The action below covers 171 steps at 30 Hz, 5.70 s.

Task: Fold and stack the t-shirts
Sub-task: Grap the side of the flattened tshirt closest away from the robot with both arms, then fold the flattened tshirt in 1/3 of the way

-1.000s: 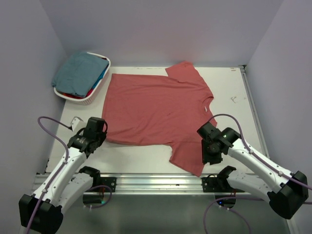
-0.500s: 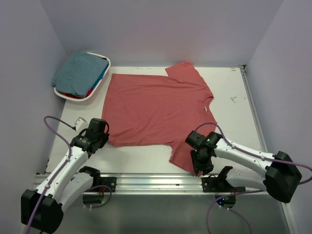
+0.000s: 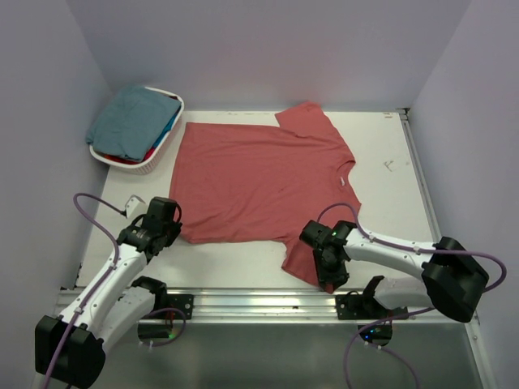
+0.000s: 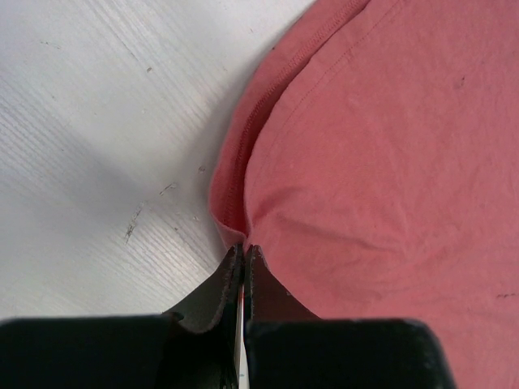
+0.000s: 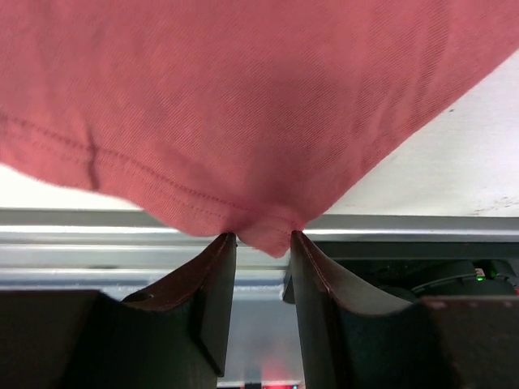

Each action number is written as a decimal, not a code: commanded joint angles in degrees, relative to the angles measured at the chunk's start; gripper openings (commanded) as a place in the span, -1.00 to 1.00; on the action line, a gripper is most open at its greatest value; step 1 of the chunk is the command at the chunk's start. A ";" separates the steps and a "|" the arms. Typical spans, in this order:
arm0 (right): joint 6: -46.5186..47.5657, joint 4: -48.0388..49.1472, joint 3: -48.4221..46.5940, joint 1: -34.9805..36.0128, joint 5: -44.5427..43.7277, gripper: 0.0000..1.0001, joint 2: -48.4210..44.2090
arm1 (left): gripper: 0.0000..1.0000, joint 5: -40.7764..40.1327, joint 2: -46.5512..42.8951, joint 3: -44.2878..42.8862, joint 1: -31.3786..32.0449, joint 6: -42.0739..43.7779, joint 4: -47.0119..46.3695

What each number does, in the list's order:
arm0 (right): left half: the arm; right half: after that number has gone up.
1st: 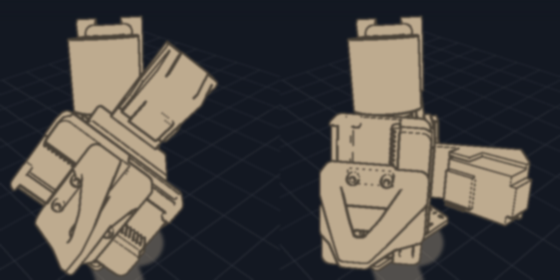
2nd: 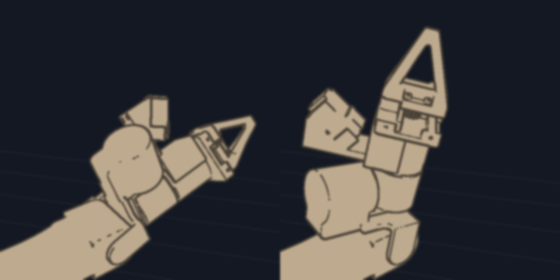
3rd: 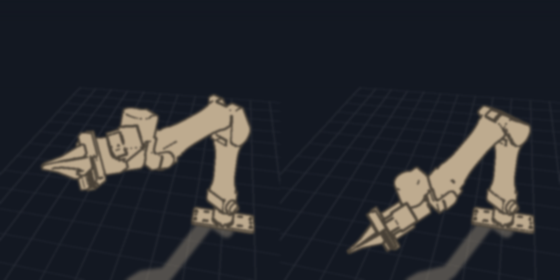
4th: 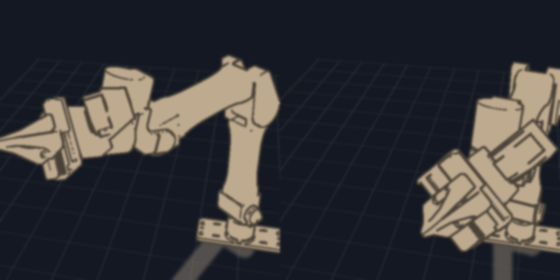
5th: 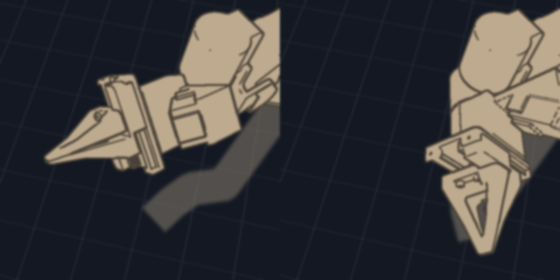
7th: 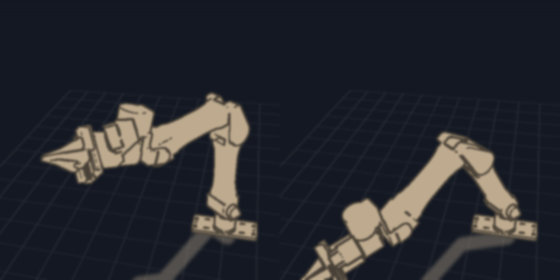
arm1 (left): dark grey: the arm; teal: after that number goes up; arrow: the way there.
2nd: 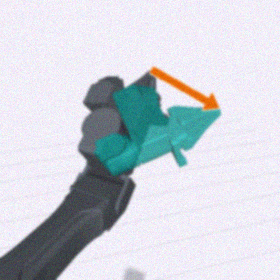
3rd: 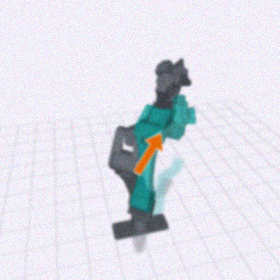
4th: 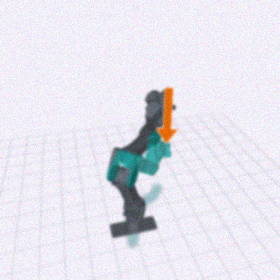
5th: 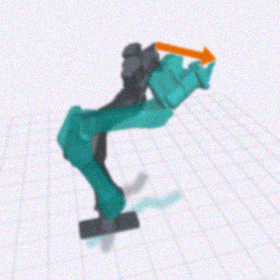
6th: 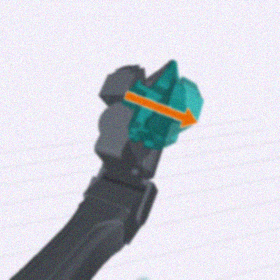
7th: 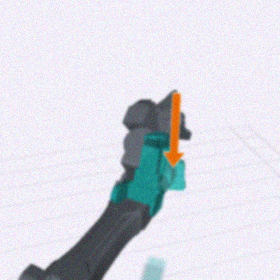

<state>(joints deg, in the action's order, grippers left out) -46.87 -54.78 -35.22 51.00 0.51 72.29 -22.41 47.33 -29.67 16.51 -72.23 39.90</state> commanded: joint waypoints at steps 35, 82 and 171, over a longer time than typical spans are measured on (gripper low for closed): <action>-11.40 -18.95 -16.89 0.24 -30.91 -1.00 -10.24 | -1.00 -9.66 -4.18 -11.28 -0.25 4.99 8.79; 22.26 14.44 -52.49 -28.77 -27.41 -1.00 30.98 | -1.00 -13.36 21.57 -12.52 -6.23 19.14 -20.74; 18.22 22.63 -30.87 -35.97 -12.55 -1.00 28.60 | -0.33 22.14 36.94 -4.69 -11.68 38.47 -49.21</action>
<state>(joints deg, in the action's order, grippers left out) -27.40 -32.56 -64.58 15.05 -12.32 99.63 -2.87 81.32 -33.21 4.69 -36.49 -3.53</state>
